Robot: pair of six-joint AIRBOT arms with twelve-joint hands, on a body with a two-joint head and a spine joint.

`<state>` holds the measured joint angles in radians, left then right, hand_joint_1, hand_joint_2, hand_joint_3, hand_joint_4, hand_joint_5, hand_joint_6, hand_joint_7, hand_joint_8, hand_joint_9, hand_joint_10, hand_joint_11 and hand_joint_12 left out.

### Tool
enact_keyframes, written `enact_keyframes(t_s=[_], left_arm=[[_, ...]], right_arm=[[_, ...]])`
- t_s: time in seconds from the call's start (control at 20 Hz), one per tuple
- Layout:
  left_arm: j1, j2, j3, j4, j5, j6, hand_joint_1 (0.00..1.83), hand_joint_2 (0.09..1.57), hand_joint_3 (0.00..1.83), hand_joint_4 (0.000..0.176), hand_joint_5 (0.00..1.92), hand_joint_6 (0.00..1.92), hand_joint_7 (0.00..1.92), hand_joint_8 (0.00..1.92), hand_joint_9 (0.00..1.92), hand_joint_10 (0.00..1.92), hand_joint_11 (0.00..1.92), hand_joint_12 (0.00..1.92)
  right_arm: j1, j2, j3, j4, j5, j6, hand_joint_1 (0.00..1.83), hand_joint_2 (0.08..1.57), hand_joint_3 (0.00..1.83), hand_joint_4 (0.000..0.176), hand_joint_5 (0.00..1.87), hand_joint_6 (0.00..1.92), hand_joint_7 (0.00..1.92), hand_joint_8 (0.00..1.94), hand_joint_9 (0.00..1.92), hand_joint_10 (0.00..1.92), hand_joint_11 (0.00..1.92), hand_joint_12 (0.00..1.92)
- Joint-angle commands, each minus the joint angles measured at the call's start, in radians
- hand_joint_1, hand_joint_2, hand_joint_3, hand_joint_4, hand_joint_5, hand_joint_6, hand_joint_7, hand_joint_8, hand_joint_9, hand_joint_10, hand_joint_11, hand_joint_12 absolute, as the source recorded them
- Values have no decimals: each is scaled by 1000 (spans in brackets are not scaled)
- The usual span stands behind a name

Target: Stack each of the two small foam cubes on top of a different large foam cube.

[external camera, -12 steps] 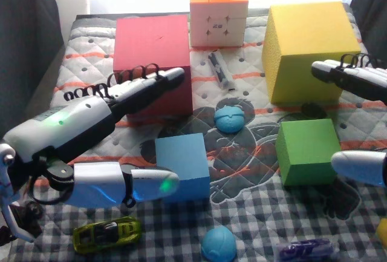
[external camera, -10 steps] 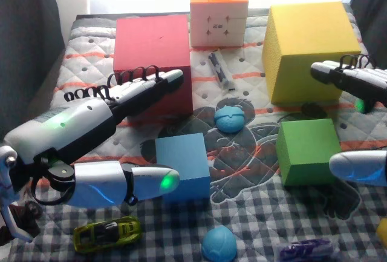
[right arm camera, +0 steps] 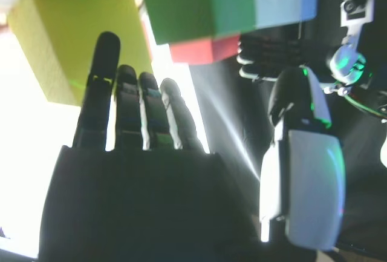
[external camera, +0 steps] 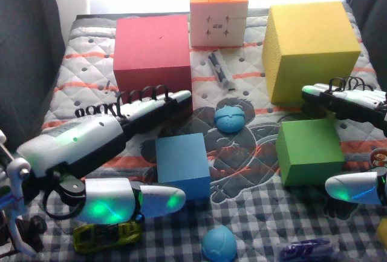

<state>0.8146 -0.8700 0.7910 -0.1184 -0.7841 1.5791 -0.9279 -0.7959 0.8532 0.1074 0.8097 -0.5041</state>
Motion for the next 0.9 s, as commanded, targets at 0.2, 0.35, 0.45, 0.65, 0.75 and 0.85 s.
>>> enact_keyframes(t_s=[0.2,0.35,0.45,0.65,0.75,0.85], left_arm=[[-15,-58,43,-10,-24,-2,695,1000,0,126,0,0,0,0,0,0,0,0],[-26,-95,49,-84,8,130,754,985,0,99,0,0,0,0,0,0,0,0],[-33,-118,64,-107,26,150,804,995,0,84,0,0,0,0,0,0,22,11],[-49,-162,107,-140,70,150,969,1079,5,43,77,16,148,22,112,252,0,1190],[-52,-175,117,-153,73,150,1045,1117,1,10,264,96,311,96,29,1008,0,1728],[-56,-178,120,-154,72,150,1056,1223,2,0,269,531,192,829,31,1374,0,1837]], right_arm=[[30,-48,42,6,38,3,616,1015,0,0,0,0,0,0,0,0,0,658],[51,-81,69,6,-5,3,651,1005,0,0,0,0,0,0,0,0,0,469],[55,-93,79,6,-20,3,671,1001,0,0,0,0,0,0,17,7,0,550],[61,-111,94,8,-40,3,845,1049,1,0,54,20,211,23,214,210,0,1186],[65,-120,99,8,-46,3,953,1065,1,0,186,201,403,261,164,953,0,1583],[67,-121,100,8,-46,3,1182,1054,0,0,211,923,413,1140,366,1381,150,1783]])
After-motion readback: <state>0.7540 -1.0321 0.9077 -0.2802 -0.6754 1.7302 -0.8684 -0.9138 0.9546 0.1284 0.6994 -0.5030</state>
